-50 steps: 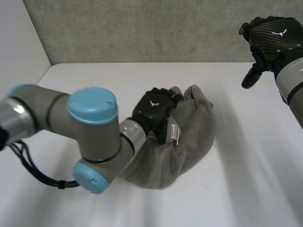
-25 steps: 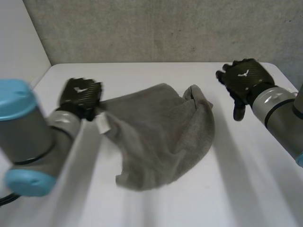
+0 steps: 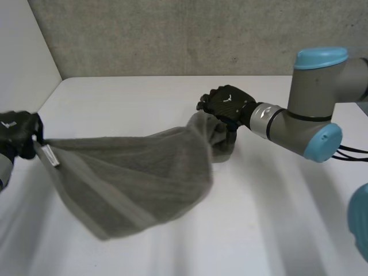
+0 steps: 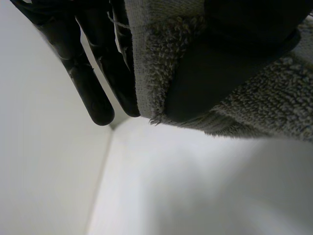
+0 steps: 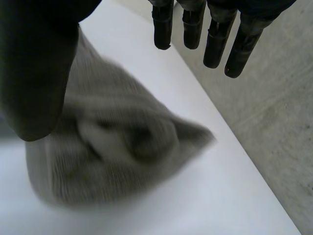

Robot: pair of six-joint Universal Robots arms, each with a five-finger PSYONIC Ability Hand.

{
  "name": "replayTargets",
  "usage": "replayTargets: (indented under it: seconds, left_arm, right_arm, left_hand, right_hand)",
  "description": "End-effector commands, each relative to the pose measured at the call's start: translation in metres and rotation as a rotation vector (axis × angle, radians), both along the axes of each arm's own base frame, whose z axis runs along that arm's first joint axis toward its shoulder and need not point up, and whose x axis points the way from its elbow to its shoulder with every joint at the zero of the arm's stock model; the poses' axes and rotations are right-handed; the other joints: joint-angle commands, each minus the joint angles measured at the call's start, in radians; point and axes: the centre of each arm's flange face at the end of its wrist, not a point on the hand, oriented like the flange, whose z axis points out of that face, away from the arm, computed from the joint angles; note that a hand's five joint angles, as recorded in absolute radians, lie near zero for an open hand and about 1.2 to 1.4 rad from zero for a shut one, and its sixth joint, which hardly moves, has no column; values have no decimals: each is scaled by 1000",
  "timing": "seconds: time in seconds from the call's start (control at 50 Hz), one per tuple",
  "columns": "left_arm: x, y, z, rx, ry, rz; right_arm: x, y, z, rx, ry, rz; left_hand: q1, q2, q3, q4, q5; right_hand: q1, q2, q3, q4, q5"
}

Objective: Fold the towel.

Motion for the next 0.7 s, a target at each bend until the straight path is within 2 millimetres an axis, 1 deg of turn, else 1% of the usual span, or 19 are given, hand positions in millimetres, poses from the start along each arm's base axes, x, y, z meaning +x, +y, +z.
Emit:
replayTargets:
  seconds: [0.02, 0.1, 0.2, 0.22, 0.24, 0.26, 0.28, 0.32, 0.36, 0.38, 0.4, 0.42, 0.46, 0.48, 0.52, 0.58, 0.6, 0.64, 0.7]
  left_arm:
    - [11, -38, 1, -45, -6, 25]
    - [13, -57, -12, -27, -8, 29]
    - [14, -62, -19, -8, 0, 30]
    - [14, -60, -22, 4, 6, 30]
    - [13, -57, -22, 12, 7, 29]
    - [13, -57, -22, 12, 7, 29]
    - [12, -51, -23, 24, 6, 28]
    - [10, -43, -22, 31, 5, 22]
    - [8, -25, -15, 34, 8, 18]
    - [8, -25, -15, 34, 8, 18]
    - [5, -15, -13, 34, 7, 10]
    - [5, -15, -13, 34, 7, 10]
    - [0, 5, -9, 34, 6, -1]
    - [0, 5, -9, 34, 6, -1]
    - [-12, 26, 2, -1, 8, -51]
    - [-27, 49, 8, -22, 14, -129]
    - [-27, 49, 8, -22, 14, -129]
    - [-41, 70, 6, -17, 20, -202]
    - [-51, 82, 1, -1, 23, -245]
  right_arm:
    - [-2, -1, -11, -20, 63, -39]
    - [-3, -2, -16, -2, 46, -71]
    - [-5, -2, -21, 56, -7, -182]
    - [-7, -2, -24, 86, -25, -216]
    - [-7, -2, -24, 87, -25, -216]
    - [-6, 0, -26, 123, -46, -237]
    - [-5, 3, -27, 156, -72, -250]
    - [-2, 5, -27, 184, -101, -258]
    - [-1, 6, -25, 209, -130, -267]
    - [0, 7, -23, 229, -156, -273]
    - [3, 8, -19, 230, -180, -269]
    - [3, 8, -19, 230, -181, -269]
    - [12, 9, -12, 190, -216, -236]
    - [12, 9, -12, 190, -216, -236]
    - [20, 11, -9, 155, -229, -205]
    - [33, 13, -5, 66, -216, -143]
    - [36, 15, -10, 29, -174, -111]
    - [39, 16, -17, -12, -120, -77]
    - [50, 27, -29, -102, -17, 10]
  left_hand:
    - [204, 180, 180, 178, 198]
    - [204, 180, 180, 178, 198]
    - [204, 180, 180, 178, 198]
    - [-130, -153, -154, -156, -136]
    - [-610, -633, -634, -636, -616]
    - [-615, -638, -639, -640, -621]
    - [-1004, -1028, -1028, -1030, -1010]
    - [-1018, -1041, -1042, -1044, -1024]
    - [-1018, -1041, -1042, -1044, -1024]
    - [-1018, -1041, -1042, -1044, -1024]
    - [-1018, -1041, -1042, -1044, -1024]
    - [-1018, -1041, -1042, -1044, -1024]
    - [-1018, -1041, -1042, -1044, -1024]
    - [-1018, -1041, -1042, -1044, -1024]
    - [-1018, -1041, -1042, -1044, -1024]
    - [-1005, -1029, -1029, -1031, -1011]
    - [-1005, -1029, -1029, -1031, -1011]
    - [-997, -1020, -1021, -1022, -1003]
    - [-991, -1014, -1015, -1016, -997]
  right_hand:
    - [-56, -79, -70, -91, -61]
    - [-56, -79, -70, -91, -61]
    - [-56, -79, -70, -91, -61]
    - [-56, -79, -70, -91, -61]
    - [-56, -79, -70, -91, -61]
    - [-56, -79, -70, -91, -61]
    - [-56, -79, -70, -91, -61]
    - [-56, -79, -70, -91, -61]
    - [-56, -79, -70, -91, -61]
    - [-56, -79, -70, -91, -61]
    - [-56, -79, -70, -91, -61]
    - [-56, -79, -70, -91, -61]
    - [-56, -79, -70, -91, -61]
    - [-56, -79, -70, -91, -61]
    - [-56, -79, -70, -91, -61]
    - [-56, -79, -70, -91, -61]
    - [-56, -79, -70, -91, -61]
    - [-56, -79, -70, -91, -61]
    - [-56, -79, -70, -91, -61]
